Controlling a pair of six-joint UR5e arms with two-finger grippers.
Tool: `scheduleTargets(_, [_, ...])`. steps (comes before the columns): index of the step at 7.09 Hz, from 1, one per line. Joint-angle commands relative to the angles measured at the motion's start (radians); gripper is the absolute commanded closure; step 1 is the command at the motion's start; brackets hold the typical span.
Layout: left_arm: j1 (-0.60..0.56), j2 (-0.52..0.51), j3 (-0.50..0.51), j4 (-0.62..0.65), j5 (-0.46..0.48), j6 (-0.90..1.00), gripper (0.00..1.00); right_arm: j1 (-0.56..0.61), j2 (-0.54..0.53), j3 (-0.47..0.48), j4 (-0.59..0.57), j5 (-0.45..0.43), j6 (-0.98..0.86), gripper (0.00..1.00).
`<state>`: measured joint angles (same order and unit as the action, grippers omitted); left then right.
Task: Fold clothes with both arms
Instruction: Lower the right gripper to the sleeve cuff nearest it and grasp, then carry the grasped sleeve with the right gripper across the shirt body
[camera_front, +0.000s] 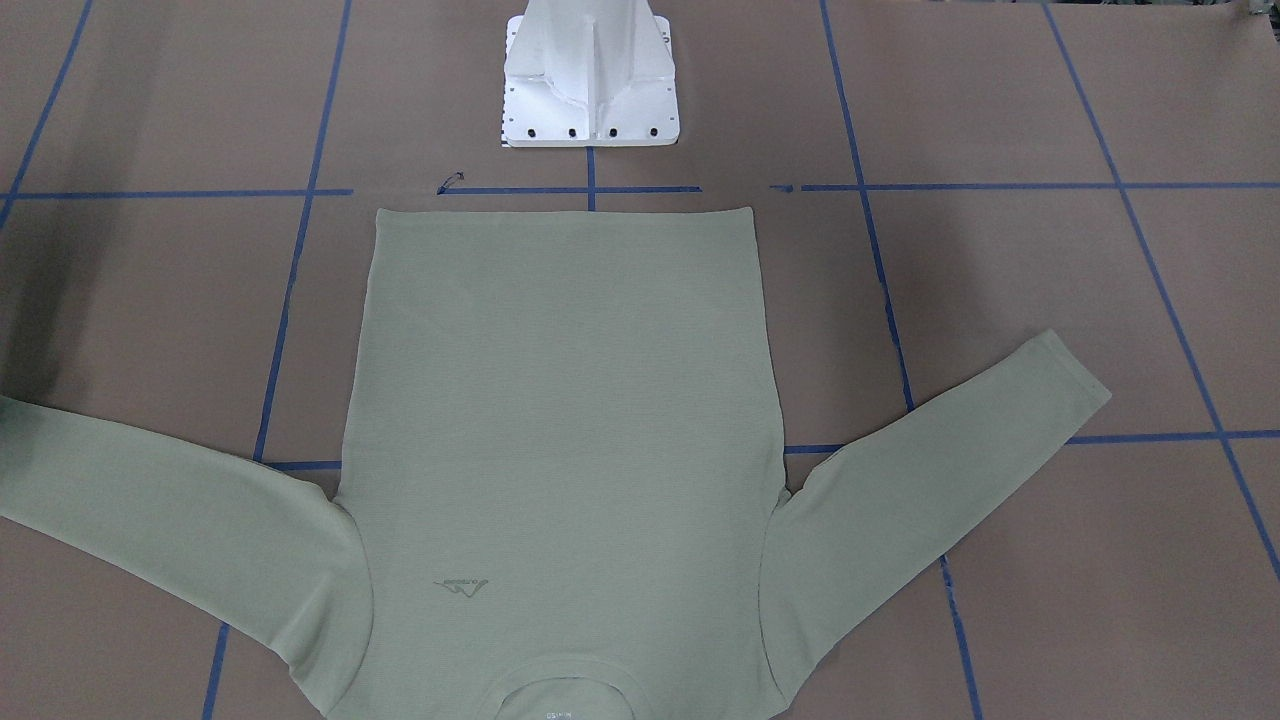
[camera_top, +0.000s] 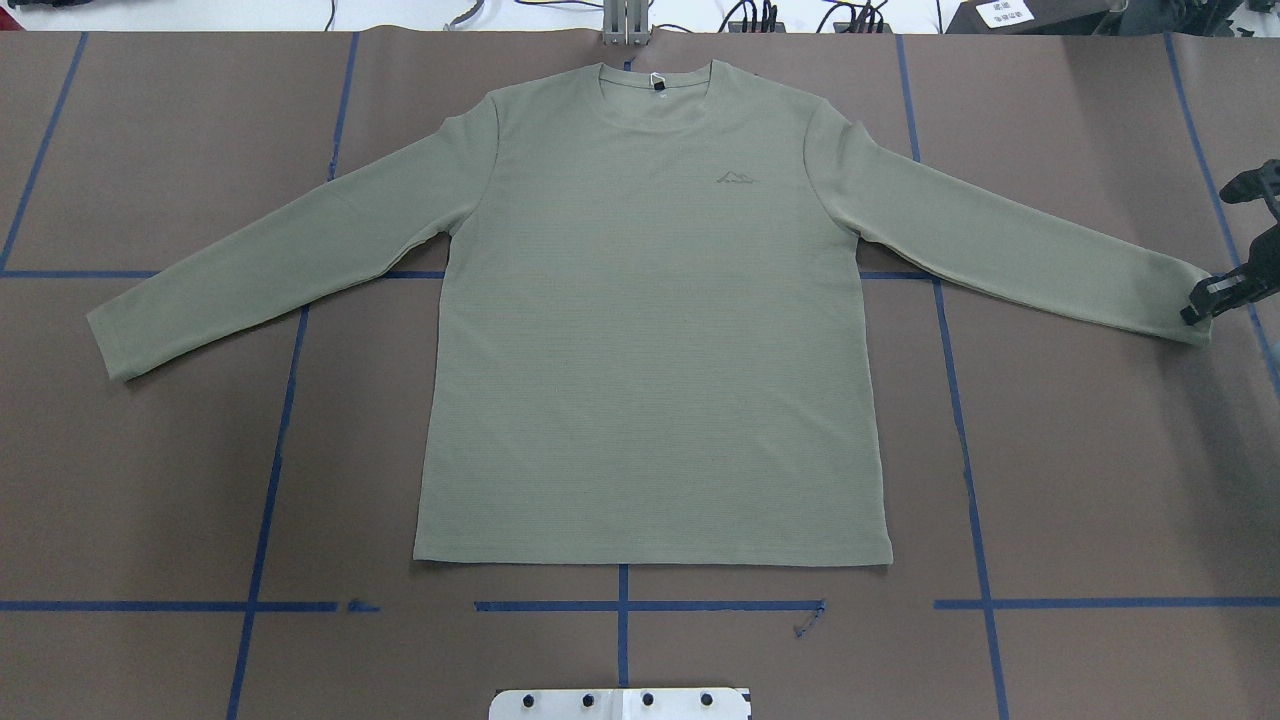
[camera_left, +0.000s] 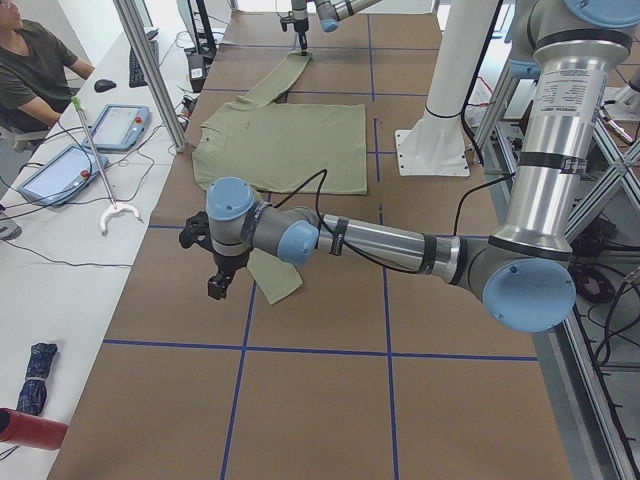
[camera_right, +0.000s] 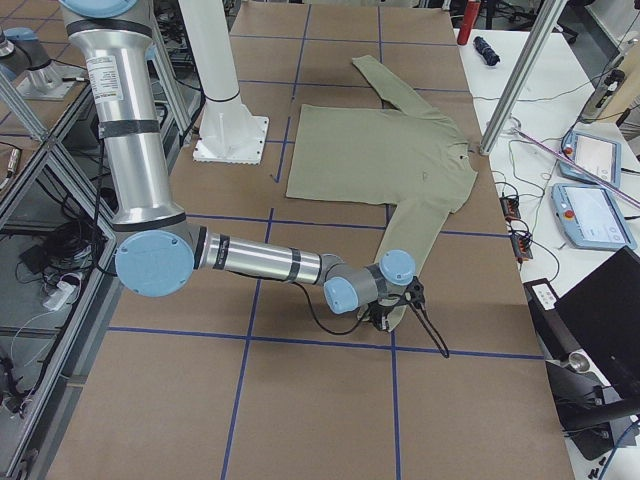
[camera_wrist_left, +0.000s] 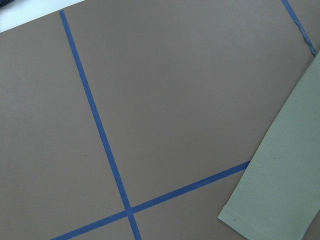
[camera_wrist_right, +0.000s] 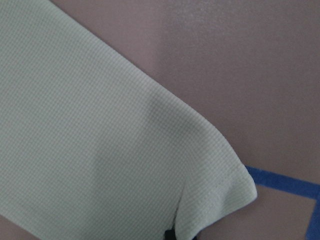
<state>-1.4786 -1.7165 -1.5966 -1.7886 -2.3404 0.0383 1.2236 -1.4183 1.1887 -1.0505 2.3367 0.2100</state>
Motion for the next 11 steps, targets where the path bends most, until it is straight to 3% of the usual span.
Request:
scheduleTargets(1, [0.000, 0.000, 0.000, 0.000, 0.001, 0.000, 0.00, 0.001, 0.001, 0.015, 0.003, 0.025, 0.005, 1.00])
scheduleTargets(2, [-0.003, 0.000, 0.000, 0.000, 0.001, 0.000, 0.00, 0.002, 0.002, 0.061, 0.001, 0.044, 0.023, 1.00])
scheduleTargets(4, [-0.006, 0.000, 0.000, -0.002, 0.000, -0.002, 0.00, 0.004, 0.112, 0.098, -0.008, 0.117, 0.080, 1.00])
scheduleTargets(7, [-0.008, 0.002, 0.000, -0.005, 0.000, -0.003, 0.00, -0.079, 0.321, 0.098, -0.008, 0.093, 0.282, 1.00])
scheduleTargets(9, [-0.008, 0.002, 0.000, -0.005, 0.000, -0.005, 0.00, -0.206, 0.488, 0.092, -0.016, -0.056, 0.417, 1.00])
scheduleTargets(11, [-0.006, 0.003, 0.003, -0.005, 0.000, -0.003, 0.00, -0.327, 0.660, 0.072, -0.130, -0.213, 0.514, 1.00])
